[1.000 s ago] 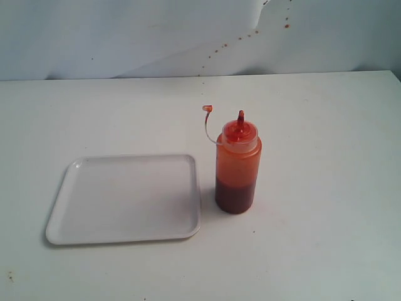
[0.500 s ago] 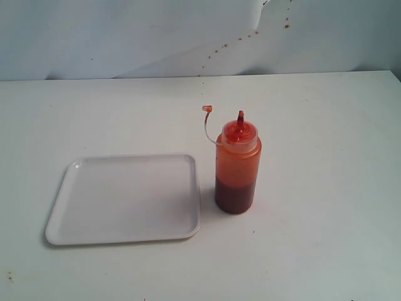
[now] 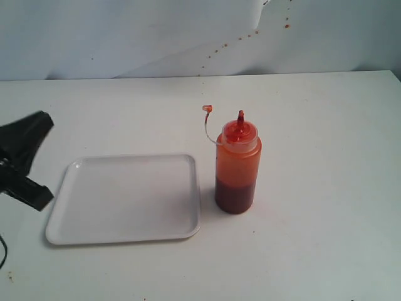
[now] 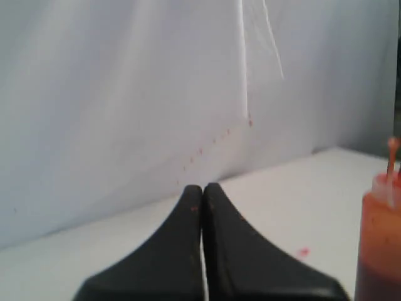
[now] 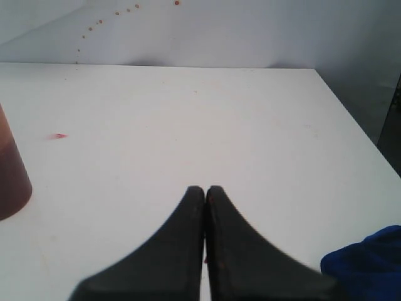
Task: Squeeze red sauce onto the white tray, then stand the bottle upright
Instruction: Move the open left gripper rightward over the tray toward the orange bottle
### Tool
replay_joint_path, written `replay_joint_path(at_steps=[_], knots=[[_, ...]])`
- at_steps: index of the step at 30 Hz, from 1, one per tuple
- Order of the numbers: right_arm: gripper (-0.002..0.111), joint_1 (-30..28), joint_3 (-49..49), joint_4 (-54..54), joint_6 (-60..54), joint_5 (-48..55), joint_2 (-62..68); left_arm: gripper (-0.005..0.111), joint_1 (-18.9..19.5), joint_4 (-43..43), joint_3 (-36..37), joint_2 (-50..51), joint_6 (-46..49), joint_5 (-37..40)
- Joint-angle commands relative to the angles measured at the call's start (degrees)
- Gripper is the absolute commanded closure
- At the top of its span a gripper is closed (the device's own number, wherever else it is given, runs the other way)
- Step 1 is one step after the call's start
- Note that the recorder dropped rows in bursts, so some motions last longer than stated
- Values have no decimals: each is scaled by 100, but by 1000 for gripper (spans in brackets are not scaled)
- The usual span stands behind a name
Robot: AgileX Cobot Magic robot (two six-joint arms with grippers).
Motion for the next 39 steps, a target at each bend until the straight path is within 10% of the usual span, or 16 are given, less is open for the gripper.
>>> replay_joint_path(at_steps=[1,18,39], knots=[[108,-38,24,-13,0,-16,-35,107,11,705,-308,1306,747,-178],[108,-38,24,-13,0,-16,-35,107,11,3101,-3078,4284,283,-178],[108,-38,24,9,0,-16,-35,106,-649,3888,-3667,4425,100,-178]])
